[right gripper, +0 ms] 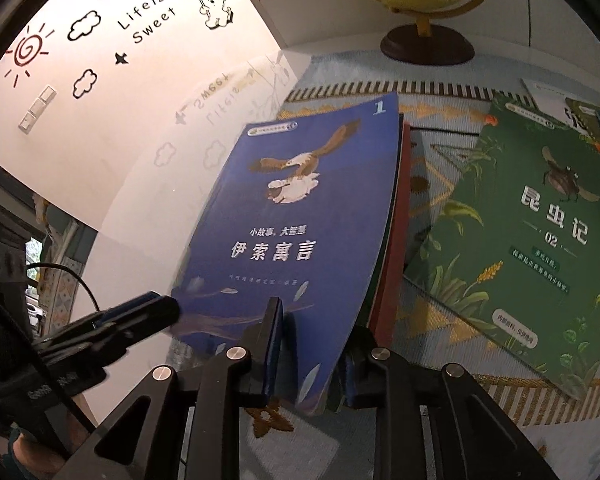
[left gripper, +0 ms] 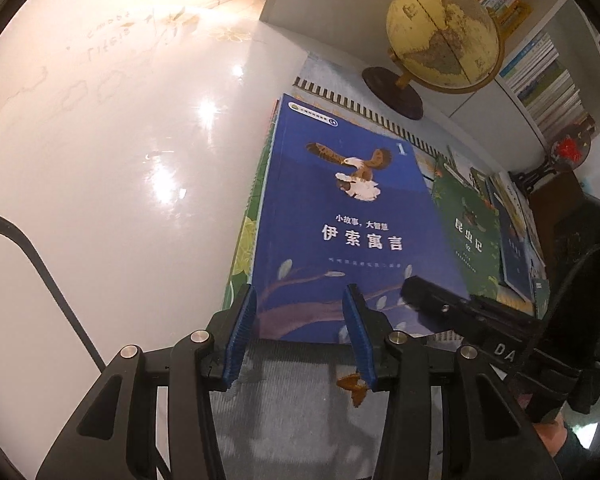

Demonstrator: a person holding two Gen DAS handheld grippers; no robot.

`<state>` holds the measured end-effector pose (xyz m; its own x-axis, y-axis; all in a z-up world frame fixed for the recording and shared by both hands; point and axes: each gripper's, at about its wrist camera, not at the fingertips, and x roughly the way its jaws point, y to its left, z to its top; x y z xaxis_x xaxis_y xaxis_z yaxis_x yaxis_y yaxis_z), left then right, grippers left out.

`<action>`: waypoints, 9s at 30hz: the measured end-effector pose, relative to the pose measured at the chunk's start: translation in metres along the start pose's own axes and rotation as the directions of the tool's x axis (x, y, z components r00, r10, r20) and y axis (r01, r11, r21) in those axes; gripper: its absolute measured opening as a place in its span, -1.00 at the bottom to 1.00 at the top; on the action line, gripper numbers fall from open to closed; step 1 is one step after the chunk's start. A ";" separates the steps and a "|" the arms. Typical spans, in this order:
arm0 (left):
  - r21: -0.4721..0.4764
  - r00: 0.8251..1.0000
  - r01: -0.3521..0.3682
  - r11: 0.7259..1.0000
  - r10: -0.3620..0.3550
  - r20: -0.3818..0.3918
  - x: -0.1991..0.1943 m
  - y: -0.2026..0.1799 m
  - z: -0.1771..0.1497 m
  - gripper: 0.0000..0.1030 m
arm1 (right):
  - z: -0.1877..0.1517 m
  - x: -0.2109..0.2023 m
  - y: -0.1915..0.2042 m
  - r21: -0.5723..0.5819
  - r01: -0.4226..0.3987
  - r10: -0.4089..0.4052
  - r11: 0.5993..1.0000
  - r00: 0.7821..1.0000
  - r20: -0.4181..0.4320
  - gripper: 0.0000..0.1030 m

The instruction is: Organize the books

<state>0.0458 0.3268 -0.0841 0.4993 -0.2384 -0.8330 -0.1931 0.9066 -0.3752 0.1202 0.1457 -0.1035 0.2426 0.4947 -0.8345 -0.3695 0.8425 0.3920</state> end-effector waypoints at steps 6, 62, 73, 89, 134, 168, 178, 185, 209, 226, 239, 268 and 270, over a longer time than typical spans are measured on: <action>0.028 1.000 -0.008 1.000 0.008 0.003 -0.004 -0.013 -0.008 -0.18 | -0.007 0.008 0.010 -0.055 0.019 -0.021 0.998 0.999 -0.034 -0.27; 0.482 0.914 0.372 0.793 -0.222 -0.339 0.120 -0.480 -0.150 -0.17 | -0.181 -0.342 -0.397 0.581 0.352 -0.518 0.734 0.844 0.143 0.05; 0.402 0.850 0.437 0.805 -0.223 -0.477 0.180 -0.518 -0.145 -0.17 | -0.156 -0.339 -0.485 0.624 0.394 -0.547 0.675 0.834 0.066 0.05; 0.281 0.854 0.385 0.879 -0.224 -0.469 0.189 -0.513 -0.157 -0.17 | -0.157 -0.310 -0.499 0.495 0.335 -0.385 0.802 0.923 0.000 0.06; 0.125 0.872 0.392 0.912 -0.325 -0.366 0.155 -0.447 -0.127 -0.19 | -0.143 -0.258 -0.450 0.525 -0.024 -0.029 0.851 0.995 0.093 -0.12; 0.416 0.993 0.073 0.907 -0.028 -0.113 0.098 -0.478 -0.139 -0.35 | -0.132 -0.290 -0.389 0.140 0.146 -0.167 0.979 0.974 0.156 -0.52; 0.384 0.997 0.072 0.920 -0.066 -0.027 0.059 -0.478 -0.140 -0.35 | -0.134 -0.306 -0.348 -0.099 0.231 -0.203 0.968 0.952 0.228 -0.52; 0.294 0.995 0.047 0.955 -0.070 0.069 0.016 -0.422 -0.123 -0.35 | -0.117 -0.299 -0.293 -0.186 0.188 -0.135 0.964 0.955 0.263 -0.52; 0.148 0.982 -0.061 0.987 0.033 0.186 -0.036 -0.085 0.034 -0.35 | 0.018 -0.080 0.019 -0.282 0.071 -0.002 0.957 0.971 0.239 -0.52; -0.003 1.000 0.017 1.000 -0.017 0.016 0.016 -0.016 0.027 -0.35 | 0.022 -0.016 0.013 -0.155 0.072 -0.053 0.985 0.991 0.123 -0.49; -0.080 0.999 0.001 0.997 0.002 0.044 -0.002 0.012 0.003 -0.20 | 0.006 0.009 0.015 -0.166 0.072 -0.075 0.983 0.997 -0.009 -0.11; 0.269 0.982 0.178 0.946 -0.152 -0.114 -0.018 -0.284 -0.168 -0.02 | -0.195 -0.260 -0.202 0.331 0.159 -0.215 0.930 0.967 0.139 0.15; 0.274 0.981 0.179 0.945 -0.151 -0.121 -0.019 -0.293 -0.179 0.06 | -0.213 -0.276 -0.215 0.362 0.154 -0.224 0.919 0.962 0.158 0.16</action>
<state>-0.0582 0.0033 -0.0307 0.4166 -0.4125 -0.8101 0.1383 0.9095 -0.3920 -0.0579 -0.2172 -0.0398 0.4579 0.3210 -0.8290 0.0227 0.9280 0.3718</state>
